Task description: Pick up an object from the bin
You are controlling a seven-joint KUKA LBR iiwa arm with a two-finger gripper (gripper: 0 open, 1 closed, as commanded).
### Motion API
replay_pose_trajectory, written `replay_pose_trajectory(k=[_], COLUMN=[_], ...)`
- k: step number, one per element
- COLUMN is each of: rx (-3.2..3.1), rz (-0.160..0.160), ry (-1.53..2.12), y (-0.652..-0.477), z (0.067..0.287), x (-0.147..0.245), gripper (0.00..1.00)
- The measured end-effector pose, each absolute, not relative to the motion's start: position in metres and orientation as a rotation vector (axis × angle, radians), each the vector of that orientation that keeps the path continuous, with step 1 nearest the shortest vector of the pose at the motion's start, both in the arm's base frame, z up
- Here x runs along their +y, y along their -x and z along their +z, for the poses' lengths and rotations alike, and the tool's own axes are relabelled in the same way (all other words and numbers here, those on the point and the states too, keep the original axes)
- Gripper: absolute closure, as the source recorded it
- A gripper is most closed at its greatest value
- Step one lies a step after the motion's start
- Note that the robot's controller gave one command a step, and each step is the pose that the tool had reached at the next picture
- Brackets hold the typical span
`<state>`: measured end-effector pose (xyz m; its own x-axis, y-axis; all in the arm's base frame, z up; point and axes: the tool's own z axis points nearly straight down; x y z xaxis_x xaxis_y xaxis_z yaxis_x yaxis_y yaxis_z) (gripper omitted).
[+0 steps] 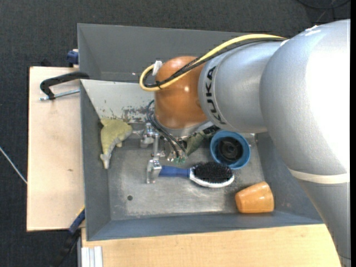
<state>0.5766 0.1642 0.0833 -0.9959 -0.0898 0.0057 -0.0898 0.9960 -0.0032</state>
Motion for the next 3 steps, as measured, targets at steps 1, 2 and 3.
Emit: replay_pose_trajectory(k=[1, 2, 3], rx=[-3.084, -3.085, -3.052], rz=[0.003, -0.003, -0.001], ry=[-0.594, -0.597, -0.801], y=[-0.548, -0.548, -0.547], z=[0.092, 0.092, 0.221], x=[0.085, 0.088, 0.111], gripper=[0.0, 1.0, 1.0])
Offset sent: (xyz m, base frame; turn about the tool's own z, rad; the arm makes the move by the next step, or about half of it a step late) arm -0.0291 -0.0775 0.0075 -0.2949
